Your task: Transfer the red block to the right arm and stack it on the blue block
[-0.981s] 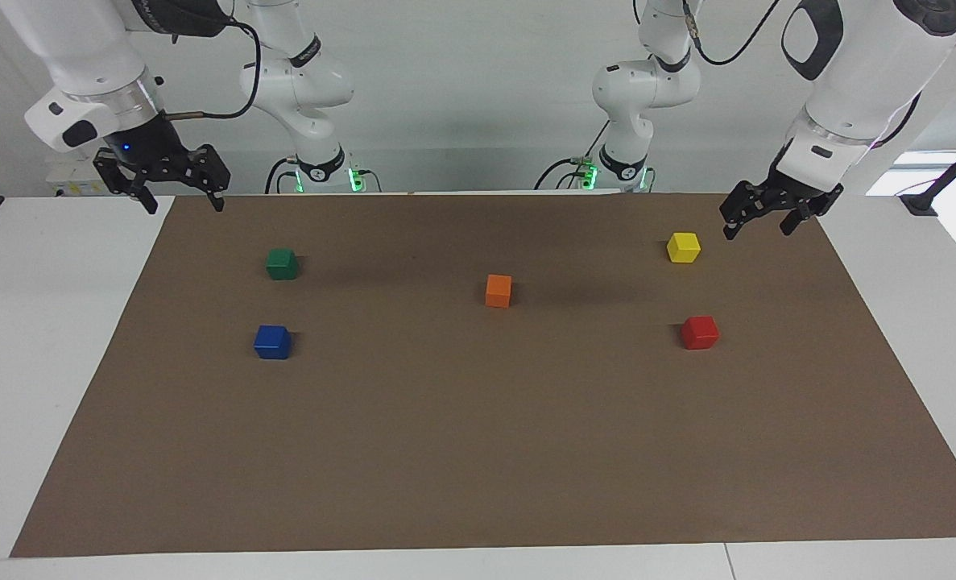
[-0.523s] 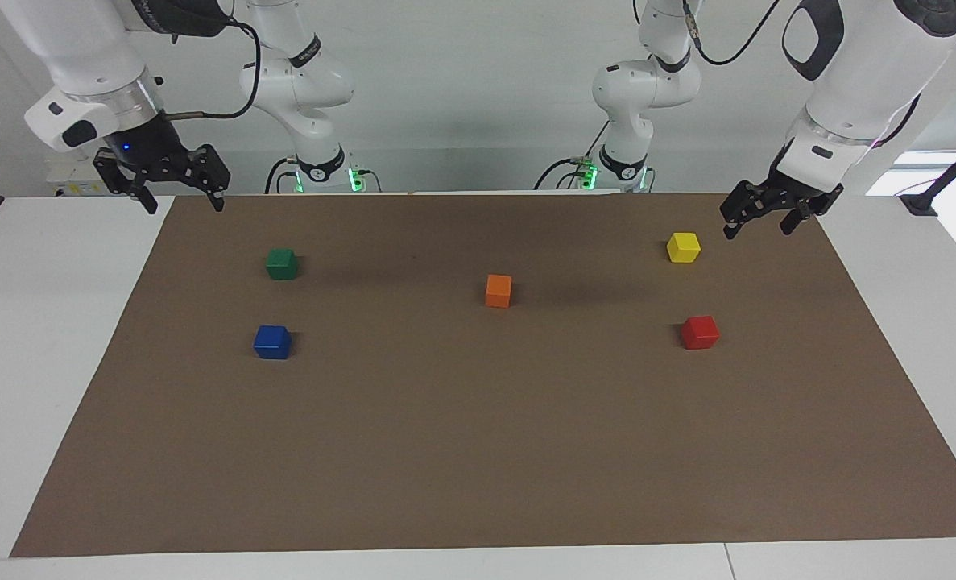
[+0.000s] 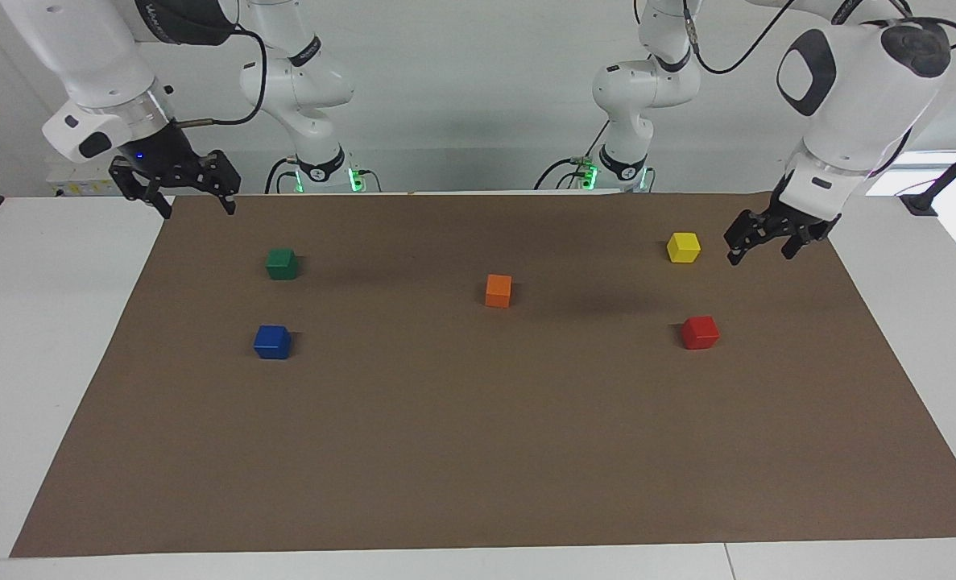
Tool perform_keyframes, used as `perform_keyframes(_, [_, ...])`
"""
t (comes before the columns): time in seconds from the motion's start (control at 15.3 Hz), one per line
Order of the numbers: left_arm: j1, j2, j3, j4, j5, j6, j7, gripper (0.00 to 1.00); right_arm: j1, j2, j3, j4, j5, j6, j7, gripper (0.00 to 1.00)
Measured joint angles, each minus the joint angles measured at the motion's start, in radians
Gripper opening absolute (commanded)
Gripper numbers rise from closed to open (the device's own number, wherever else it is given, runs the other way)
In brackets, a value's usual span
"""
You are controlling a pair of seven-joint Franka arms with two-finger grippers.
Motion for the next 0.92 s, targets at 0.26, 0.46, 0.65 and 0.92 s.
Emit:
perform_keyframes(0.26, [0.021, 0.029, 0.001, -0.191, 0.000, 0.211, 0.046, 1.00, -0.025, -0.033, -0.001, -0.178, 0.181, 0.121, -0.045, 1.00])
perform_keyframes(0.46, [0.026, 0.055, -0.001, -0.314, 0.000, 0.377, 0.059, 1.00, -0.068, -0.025, 0.000, -0.296, 0.398, 0.190, -0.198, 1.00])
perform_keyframes(0.65, [0.025, 0.080, -0.006, -0.393, 0.000, 0.498, 0.059, 1.00, -0.137, 0.026, -0.002, -0.368, 0.620, 0.201, -0.402, 1.00])
perform_keyframes(0.92, [0.025, 0.092, -0.006, -0.413, 0.000, 0.534, 0.059, 1.00, -0.155, 0.082, 0.001, -0.431, 0.931, 0.179, -0.539, 1.00])
